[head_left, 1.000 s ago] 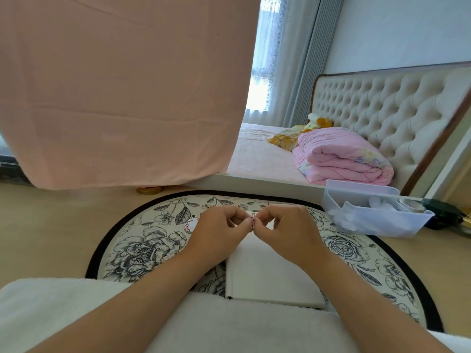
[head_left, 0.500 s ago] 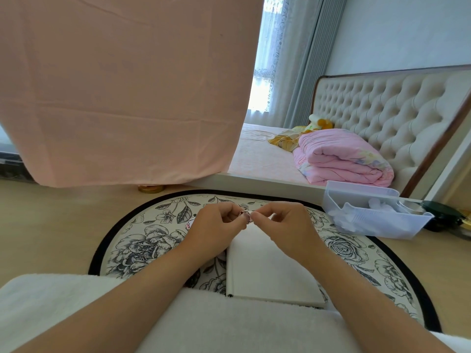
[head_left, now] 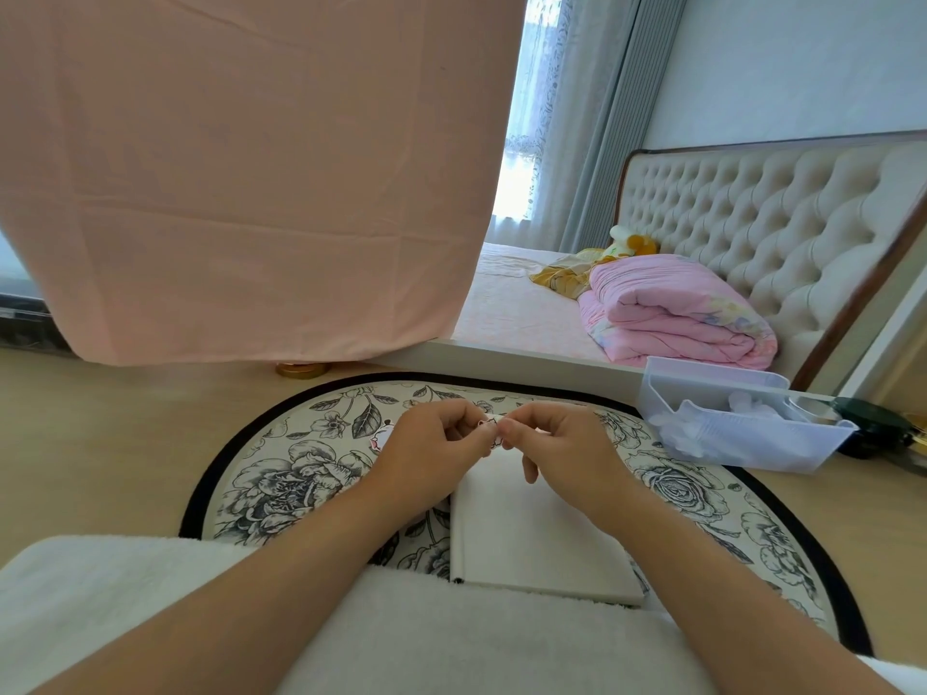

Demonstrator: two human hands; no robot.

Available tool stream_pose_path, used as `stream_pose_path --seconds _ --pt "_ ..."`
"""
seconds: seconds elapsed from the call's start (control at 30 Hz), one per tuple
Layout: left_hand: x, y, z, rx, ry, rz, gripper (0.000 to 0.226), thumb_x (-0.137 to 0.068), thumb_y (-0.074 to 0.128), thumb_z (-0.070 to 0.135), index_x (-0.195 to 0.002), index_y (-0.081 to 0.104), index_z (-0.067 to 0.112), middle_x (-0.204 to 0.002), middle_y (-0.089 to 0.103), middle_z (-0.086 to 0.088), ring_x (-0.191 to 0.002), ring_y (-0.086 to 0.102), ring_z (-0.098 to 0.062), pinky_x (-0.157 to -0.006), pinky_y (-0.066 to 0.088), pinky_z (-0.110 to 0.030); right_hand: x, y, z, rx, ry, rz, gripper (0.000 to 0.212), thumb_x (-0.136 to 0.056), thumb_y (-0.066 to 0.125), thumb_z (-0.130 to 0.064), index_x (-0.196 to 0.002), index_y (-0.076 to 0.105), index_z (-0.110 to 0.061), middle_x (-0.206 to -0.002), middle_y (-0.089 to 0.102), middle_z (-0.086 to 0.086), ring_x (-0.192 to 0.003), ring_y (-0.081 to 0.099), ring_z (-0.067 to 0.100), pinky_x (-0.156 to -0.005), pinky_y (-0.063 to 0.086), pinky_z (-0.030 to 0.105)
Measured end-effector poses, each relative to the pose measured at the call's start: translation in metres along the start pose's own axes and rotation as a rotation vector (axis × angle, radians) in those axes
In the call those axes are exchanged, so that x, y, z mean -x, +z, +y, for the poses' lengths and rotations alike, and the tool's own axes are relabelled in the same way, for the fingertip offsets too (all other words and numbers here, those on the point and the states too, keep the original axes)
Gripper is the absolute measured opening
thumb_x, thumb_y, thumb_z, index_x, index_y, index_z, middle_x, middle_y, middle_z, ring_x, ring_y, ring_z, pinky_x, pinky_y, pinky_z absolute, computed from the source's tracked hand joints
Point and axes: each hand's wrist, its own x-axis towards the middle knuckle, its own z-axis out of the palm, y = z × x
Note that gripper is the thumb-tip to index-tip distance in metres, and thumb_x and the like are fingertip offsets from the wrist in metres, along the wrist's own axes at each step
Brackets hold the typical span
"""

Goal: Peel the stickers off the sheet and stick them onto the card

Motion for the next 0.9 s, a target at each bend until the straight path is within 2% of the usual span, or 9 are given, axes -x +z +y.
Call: stream_pose_path --seconds 0.07,0.13,0.2,0.27,0.47,0.57,0.67,0.8,0.9 --pt "0.000 -0.002 0.001 0.023 -0.012 0.005 0.017 -0.091 0.067 0.021 -0.075 0.071 0.021 -0.074 0.071 -0.002 -0.065 0.058 -0.013 -0.068 0.052 -0.036 -0.001 -0.005 0.001 -0.128 0.068 -0.066 0.016 -0.095 0.068 -0.019 -0.084 0.074 -0.009 -0.078 0.069 0.003 -0.051 0.054 0.012 -0.047 0.036 0.016" --pt "-0.001 -0.003 0.001 0.031 -0.018 -0.002 0.016 -0.092 0.066 0.020 -0.077 0.071 0.021 -0.075 0.072 0.000 -0.066 0.060 -0.016 -0.069 0.053 -0.035 -0.003 -0.010 0.001 -0.198 0.115 -0.124 0.016 -0.095 0.067 -0.022 -0.085 0.076 -0.013 -0.081 0.071 0.001 -0.053 0.054 0.013 -0.046 0.034 0.019" --pt "-0.001 -0.004 0.000 0.023 -0.018 -0.030 0.015 -0.093 0.066 0.021 -0.078 0.070 0.019 -0.074 0.072 0.000 -0.066 0.062 -0.019 -0.068 0.053 -0.035 -0.004 -0.013 0.001 -0.166 0.112 -0.144 0.015 -0.095 0.068 -0.021 -0.084 0.077 -0.017 -0.079 0.071 0.000 -0.055 0.055 0.013 -0.046 0.034 0.020" --pt "-0.001 -0.004 0.000 0.027 -0.017 -0.064 0.016 -0.094 0.065 0.021 -0.078 0.069 0.018 -0.071 0.070 0.003 -0.064 0.061 -0.013 -0.067 0.053 -0.032 -0.004 -0.015 0.001 -0.136 0.113 -0.154 0.014 -0.094 0.068 -0.019 -0.084 0.077 -0.015 -0.077 0.071 -0.001 -0.055 0.056 0.012 -0.046 0.035 0.020" --pt "0.000 -0.004 0.000 0.008 -0.005 -0.094 0.016 -0.093 0.066 0.023 -0.079 0.070 0.015 -0.073 0.070 -0.007 -0.064 0.058 -0.014 -0.072 0.054 -0.047 -0.005 -0.018 0.004 -0.043 0.070 -0.140 0.014 -0.092 0.071 -0.015 -0.080 0.077 -0.011 -0.068 0.069 -0.004 -0.051 0.054 0.011 -0.049 0.039 0.015" --pt "-0.001 -0.004 -0.001 -0.005 0.008 -0.100 0.017 -0.092 0.067 0.023 -0.077 0.070 0.018 -0.076 0.068 -0.015 -0.063 0.055 -0.016 -0.068 0.053 -0.049 -0.007 -0.017 0.006 0.082 -0.001 -0.117 0.014 -0.090 0.073 -0.019 -0.078 0.078 -0.015 -0.067 0.070 -0.003 -0.050 0.056 0.010 -0.057 0.047 0.026" --pt "-0.001 -0.004 -0.001 -0.029 0.024 -0.101 0.017 -0.092 0.067 0.021 -0.075 0.070 0.021 -0.076 0.068 -0.015 -0.062 0.053 -0.012 -0.063 0.050 -0.041 -0.007 -0.017 0.006 0.136 -0.054 -0.103 0.014 -0.089 0.073 -0.021 -0.076 0.078 -0.020 -0.068 0.071 -0.002 -0.051 0.053 0.010 -0.056 0.047 0.028" --pt "0.000 -0.004 0.000 -0.054 0.042 -0.100 0.019 -0.091 0.068 0.023 -0.072 0.068 0.025 -0.075 0.067 -0.013 -0.060 0.052 -0.010 -0.059 0.044 -0.027 -0.003 -0.016 0.004 0.251 -0.158 -0.091 0.017 -0.089 0.071 -0.017 -0.074 0.078 -0.021 -0.052 0.057 -0.022 -0.047 0.039 0.005 -0.052 0.036 0.015" --pt "0.001 -0.004 0.001 -0.062 0.054 -0.100 0.022 -0.090 0.069 0.021 -0.070 0.066 0.027 -0.069 0.065 -0.012 -0.058 0.049 -0.009 -0.058 0.042 -0.024 -0.001 -0.014 0.004 0.351 -0.220 -0.041 0.016 -0.087 0.069 -0.018 -0.074 0.077 -0.023 -0.051 0.053 -0.025 -0.047 0.042 0.007 -0.053 0.036 0.015"
